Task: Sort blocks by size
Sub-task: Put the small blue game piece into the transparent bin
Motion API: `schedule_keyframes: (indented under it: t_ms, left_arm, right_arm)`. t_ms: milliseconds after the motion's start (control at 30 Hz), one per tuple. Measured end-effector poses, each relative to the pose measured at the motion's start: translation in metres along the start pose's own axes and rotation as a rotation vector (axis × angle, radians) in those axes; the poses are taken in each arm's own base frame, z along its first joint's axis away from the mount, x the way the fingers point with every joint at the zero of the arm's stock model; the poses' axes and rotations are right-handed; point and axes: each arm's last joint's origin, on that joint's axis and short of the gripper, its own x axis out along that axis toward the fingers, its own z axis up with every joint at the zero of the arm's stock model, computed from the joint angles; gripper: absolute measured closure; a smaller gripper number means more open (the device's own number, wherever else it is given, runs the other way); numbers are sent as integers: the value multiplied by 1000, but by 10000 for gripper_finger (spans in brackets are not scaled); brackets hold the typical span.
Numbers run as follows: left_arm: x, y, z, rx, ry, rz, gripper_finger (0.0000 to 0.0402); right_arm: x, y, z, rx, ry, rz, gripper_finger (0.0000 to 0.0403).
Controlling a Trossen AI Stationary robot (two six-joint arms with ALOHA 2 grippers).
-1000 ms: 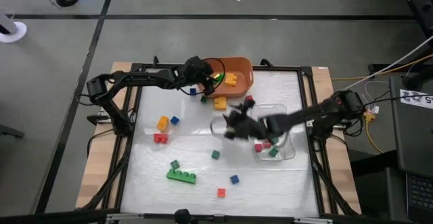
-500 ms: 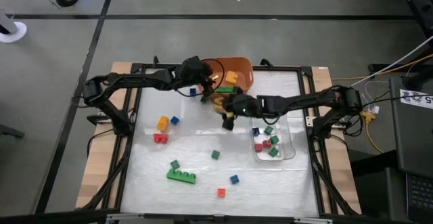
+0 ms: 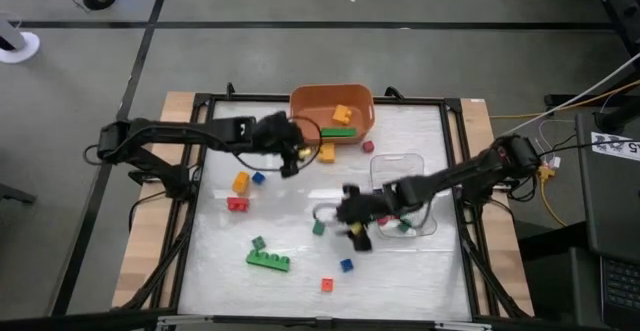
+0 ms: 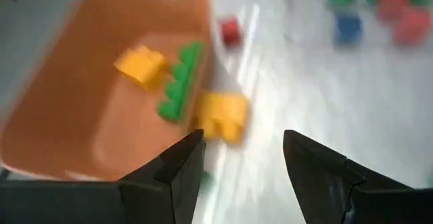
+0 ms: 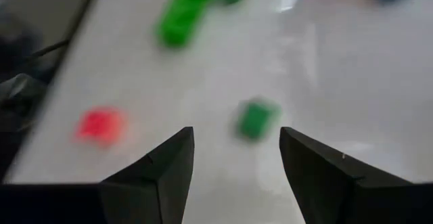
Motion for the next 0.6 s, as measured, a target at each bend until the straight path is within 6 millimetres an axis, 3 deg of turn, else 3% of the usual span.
schedule_keyframes:
  t_ms: [167,300,600]
  left_arm:
    - [-4,-32,-8,22,53,-77,214]
    - [-8,-54,-10,43,49,-131,214]
    - [-19,-86,-9,34,-4,-213,214]
  right_arm:
    - [6,42,-11,-53,22,56,183]
    - [21,61,-25,-96,67,35,183]
    - [50,68,-46,-51,162,15,183]
